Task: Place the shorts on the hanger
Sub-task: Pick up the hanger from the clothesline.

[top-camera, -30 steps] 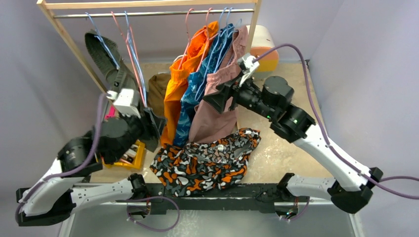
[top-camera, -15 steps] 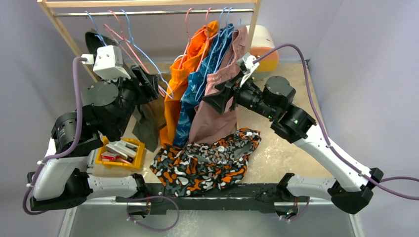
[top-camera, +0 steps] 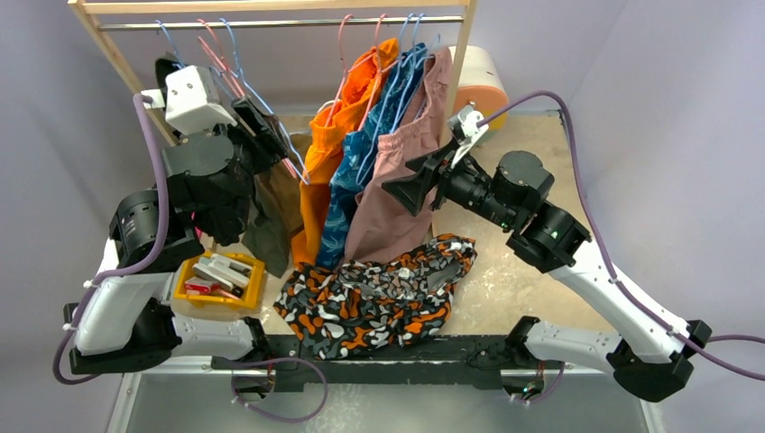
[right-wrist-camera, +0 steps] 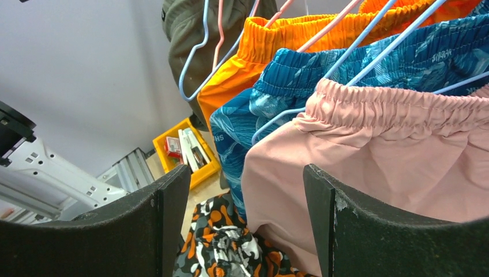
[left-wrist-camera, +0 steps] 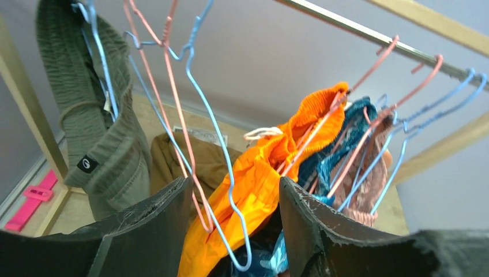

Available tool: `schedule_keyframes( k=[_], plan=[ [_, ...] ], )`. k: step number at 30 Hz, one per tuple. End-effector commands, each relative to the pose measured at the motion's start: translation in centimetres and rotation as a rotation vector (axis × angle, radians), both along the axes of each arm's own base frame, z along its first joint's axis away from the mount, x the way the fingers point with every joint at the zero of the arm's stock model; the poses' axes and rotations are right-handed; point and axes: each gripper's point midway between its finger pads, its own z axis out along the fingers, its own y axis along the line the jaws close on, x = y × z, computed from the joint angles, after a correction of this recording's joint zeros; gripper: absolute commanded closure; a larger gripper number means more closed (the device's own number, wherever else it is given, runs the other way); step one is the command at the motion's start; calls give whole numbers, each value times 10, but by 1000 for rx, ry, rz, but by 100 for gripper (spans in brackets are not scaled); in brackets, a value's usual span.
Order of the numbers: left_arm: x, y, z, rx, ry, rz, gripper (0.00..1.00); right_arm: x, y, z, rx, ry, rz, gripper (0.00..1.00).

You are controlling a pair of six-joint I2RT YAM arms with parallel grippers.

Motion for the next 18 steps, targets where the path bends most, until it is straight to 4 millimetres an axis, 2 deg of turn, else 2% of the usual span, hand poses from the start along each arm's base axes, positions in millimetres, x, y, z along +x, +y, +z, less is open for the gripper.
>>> schedule_keyframes(
  k=[1, 7, 11, 14, 18],
  plan=[
    [2, 22, 14, -50, -26, 162, 46, -1, -12, 12, 21, -39, -38, 26],
    [14, 2, 17, 26, 9, 172, 46, -5, -18, 6, 18, -32, -50, 25],
    [19, -11, 18, 33, 16, 151, 43, -7, -21, 4, 21, -27, -52, 25],
    [22, -11, 16, 56, 24, 165, 42, -8, -22, 3, 20, -23, -52, 25],
    [34, -7, -2, 116, 67, 199, 42, -8, -22, 2, 18, -20, -54, 25]
  ],
)
